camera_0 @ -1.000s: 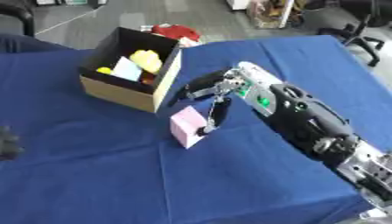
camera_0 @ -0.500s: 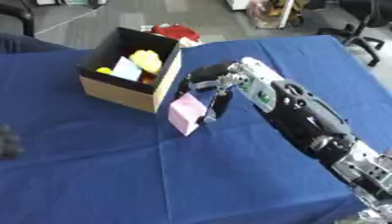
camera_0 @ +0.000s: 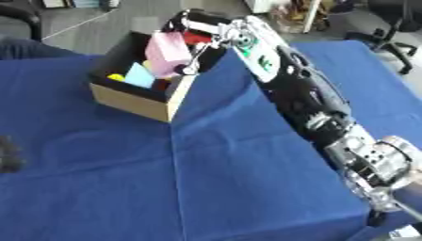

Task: Pick up objects on the table and place them in the box.

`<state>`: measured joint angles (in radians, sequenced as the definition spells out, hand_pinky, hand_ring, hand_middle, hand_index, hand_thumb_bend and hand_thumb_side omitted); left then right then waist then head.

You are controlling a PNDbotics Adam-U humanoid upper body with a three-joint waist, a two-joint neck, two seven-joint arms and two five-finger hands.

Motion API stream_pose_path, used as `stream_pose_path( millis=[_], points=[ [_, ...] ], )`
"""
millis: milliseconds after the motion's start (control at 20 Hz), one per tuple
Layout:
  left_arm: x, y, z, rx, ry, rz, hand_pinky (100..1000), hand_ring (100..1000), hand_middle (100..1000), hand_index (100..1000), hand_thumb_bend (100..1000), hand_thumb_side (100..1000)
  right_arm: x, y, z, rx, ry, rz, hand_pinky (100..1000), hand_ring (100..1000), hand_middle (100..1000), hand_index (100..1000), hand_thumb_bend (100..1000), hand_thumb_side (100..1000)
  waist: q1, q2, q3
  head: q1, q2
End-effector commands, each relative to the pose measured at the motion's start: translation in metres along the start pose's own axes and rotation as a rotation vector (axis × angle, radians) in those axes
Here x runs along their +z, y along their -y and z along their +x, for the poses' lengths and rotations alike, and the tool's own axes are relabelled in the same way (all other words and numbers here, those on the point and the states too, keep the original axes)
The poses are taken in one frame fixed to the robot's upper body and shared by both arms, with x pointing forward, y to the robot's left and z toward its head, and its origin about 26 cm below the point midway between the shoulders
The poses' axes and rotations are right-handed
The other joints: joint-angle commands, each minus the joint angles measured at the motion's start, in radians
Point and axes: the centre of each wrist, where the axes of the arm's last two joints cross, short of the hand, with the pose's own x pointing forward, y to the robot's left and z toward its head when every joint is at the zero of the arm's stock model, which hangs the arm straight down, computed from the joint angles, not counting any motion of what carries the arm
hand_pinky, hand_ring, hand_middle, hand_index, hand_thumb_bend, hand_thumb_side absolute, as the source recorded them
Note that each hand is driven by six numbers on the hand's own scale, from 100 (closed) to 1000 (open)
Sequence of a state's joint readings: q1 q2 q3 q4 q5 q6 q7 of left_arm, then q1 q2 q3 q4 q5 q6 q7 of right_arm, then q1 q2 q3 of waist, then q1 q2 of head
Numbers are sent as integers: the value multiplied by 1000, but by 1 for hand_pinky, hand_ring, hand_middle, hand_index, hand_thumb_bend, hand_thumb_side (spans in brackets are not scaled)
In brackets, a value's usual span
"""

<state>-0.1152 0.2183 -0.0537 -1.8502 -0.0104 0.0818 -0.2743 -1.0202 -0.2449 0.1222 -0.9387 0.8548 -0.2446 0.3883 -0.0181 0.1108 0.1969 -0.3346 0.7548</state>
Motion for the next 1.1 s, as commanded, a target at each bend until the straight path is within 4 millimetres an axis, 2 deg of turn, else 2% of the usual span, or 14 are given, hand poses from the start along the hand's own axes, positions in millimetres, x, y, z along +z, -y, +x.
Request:
stream_pose_path(
  millis=[50,150,200,300,400,450,500,750,900,1100],
  points=[
    [-5,1,8,-2,34,-22,717,638,638,794,304,629,-15,-5,4,51,-106,-53,961,773,488,660,294,100,19,-16,16,-25,-16],
    [-7,2,9,0,42,-32,717,638,638,794,304,630,-21,-13,4,93,-187,-86,962,792,574,742,331,100,21,-8,35,-39,-23],
    [-7,3,10,0,44,-35,717,638,638,794,302,631,-23,-16,5,113,-231,-116,964,810,667,826,383,115,21,-5,43,-44,-25],
    [-8,3,11,0,48,-37,717,638,638,794,298,633,-26,-20,6,158,-310,-184,975,849,793,940,493,213,20,0,54,-50,-29],
    [-9,3,12,0,51,-40,717,638,638,794,297,635,-28,-20,8,215,-383,-249,977,874,860,979,574,270,18,3,59,-53,-32],
    [-10,3,12,0,52,-42,717,638,638,794,296,635,-28,-19,9,247,-421,-290,976,884,890,989,558,273,17,4,60,-53,-32],
    [-10,3,12,1,53,-42,717,638,638,794,296,636,-28,-20,10,279,-450,-320,977,889,903,995,594,287,16,4,61,-53,-33],
    [-10,3,13,-1,52,-41,717,637,638,794,294,637,-28,-28,7,374,-513,-308,982,911,937,1000,598,316,12,3,59,-52,-35],
    [-10,3,13,-1,53,-39,717,637,637,794,292,637,-26,-29,3,398,-558,-319,973,897,921,996,589,315,12,2,57,-50,-36],
    [-9,2,13,-3,50,-35,717,637,637,794,292,637,-22,-20,0,383,-580,-405,971,875,896,989,576,282,9,-1,48,-47,-36]
  ],
)
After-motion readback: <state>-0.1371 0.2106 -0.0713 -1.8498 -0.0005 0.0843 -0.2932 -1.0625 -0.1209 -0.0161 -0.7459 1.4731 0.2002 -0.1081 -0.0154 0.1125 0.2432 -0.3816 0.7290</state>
